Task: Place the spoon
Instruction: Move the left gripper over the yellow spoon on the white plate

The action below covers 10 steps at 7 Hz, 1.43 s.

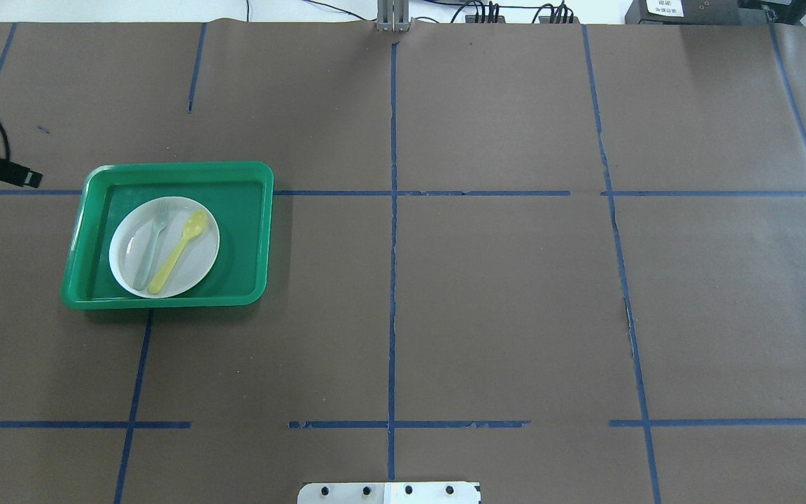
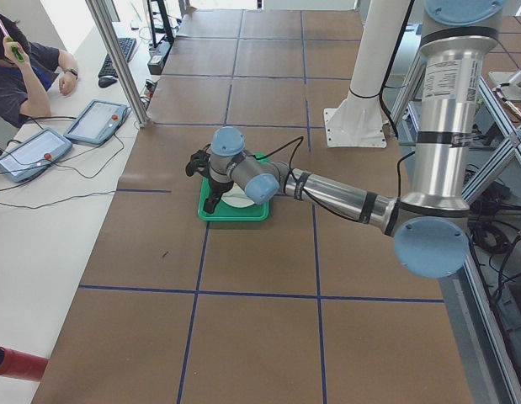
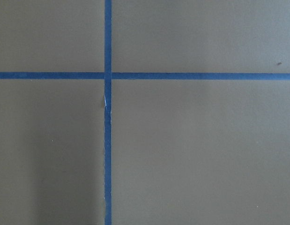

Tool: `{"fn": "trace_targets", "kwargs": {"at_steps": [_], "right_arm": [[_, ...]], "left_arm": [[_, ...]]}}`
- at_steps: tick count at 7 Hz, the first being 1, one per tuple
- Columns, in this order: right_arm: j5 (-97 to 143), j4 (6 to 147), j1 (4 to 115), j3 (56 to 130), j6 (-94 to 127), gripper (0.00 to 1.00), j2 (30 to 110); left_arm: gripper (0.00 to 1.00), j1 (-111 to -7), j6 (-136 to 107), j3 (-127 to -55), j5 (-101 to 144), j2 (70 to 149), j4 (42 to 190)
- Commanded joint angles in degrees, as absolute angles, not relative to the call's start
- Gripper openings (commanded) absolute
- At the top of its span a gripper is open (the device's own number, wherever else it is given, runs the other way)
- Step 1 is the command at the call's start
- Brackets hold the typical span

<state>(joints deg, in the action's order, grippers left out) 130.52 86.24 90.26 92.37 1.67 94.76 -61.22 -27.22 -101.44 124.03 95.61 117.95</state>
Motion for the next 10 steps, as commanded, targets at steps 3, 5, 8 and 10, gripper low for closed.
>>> {"fn": "trace_targets", "kwargs": {"at_steps": [3,5,8,10], "right_arm": [[130.52,86.22,90.26,92.37,1.67,1.00,94.83],[130.52,86.31,90.26,92.37,1.67,1.00,94.75],[130.52,86.31,90.26,92.37,1.67,1.00,94.75],[130.52,86.22,90.26,92.37,1.67,1.00,94.75]], "left_arm": [[0.84,-45.99,-37.61,-95.63,112.25,102.66,120.05],[0.45,-44.22,-37.88,-95.01,112.32,102.83,120.06],[0.47,-43.42,-37.97,-94.57,112.59,103.27,120.06],[0.48,-42.63,-38.14,-94.22,112.59,103.27,120.06]]}}
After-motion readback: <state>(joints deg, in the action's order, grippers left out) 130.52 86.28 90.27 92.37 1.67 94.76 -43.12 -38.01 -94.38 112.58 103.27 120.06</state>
